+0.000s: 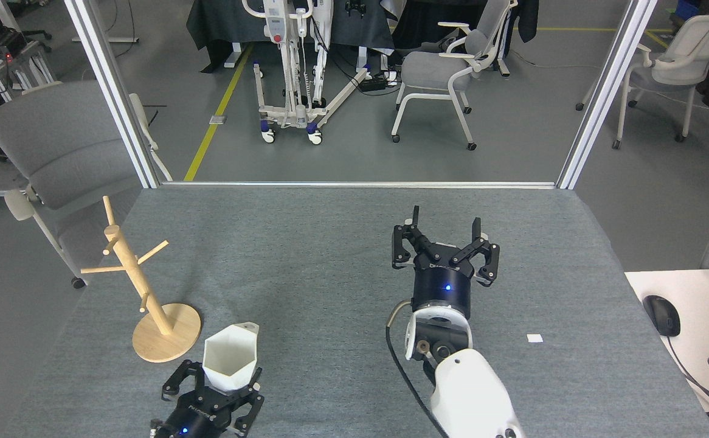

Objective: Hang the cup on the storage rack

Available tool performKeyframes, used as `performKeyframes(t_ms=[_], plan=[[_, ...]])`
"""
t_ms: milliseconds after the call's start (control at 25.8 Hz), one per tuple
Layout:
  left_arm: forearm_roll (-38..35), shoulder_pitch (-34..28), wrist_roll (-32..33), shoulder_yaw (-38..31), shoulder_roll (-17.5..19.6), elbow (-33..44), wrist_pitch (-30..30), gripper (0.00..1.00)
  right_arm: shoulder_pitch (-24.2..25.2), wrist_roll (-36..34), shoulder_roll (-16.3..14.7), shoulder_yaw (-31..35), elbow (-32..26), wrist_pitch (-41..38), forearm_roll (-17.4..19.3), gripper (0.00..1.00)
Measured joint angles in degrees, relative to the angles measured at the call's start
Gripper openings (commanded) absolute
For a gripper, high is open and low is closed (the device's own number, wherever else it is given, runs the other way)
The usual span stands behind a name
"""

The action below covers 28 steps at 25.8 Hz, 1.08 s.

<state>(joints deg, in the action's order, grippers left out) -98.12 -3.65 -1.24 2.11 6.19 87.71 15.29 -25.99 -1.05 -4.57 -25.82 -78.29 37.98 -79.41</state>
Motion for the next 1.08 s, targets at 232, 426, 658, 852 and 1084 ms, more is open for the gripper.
performKeyframes(t_ms=[232,426,658,852,1084], plan=[[0.03,-4.54,-0.27,-8.36,4.17,2.33,0.25,0.00,4.57,-6.32,-6.88,12.15,0.07,-15.90,3.61,0.99],[0.04,-4.97,-0.27,-15.79,6.48,2.52,0.17,0.00,13.61,-7.10,-8.39,26.90,-0.38,-37.72,3.98,0.99],[-1.02,0.00,1.09,-21.32,8.13,1.96,-0.60,0.00,22.45,-7.03,-6.55,35.54,-5.43,-48.60,1.67,0.99],[-8.17,6.41,3.86,-22.96,7.98,0.53,-3.24,0.00,24.34,-5.54,-3.32,36.55,-7.77,-49.25,-1.97,0.99],[-11.57,9.94,6.15,-24.58,7.63,-0.07,-4.48,0.00,23.09,-0.35,-1.95,36.46,-8.30,-48.51,-3.10,0.99]])
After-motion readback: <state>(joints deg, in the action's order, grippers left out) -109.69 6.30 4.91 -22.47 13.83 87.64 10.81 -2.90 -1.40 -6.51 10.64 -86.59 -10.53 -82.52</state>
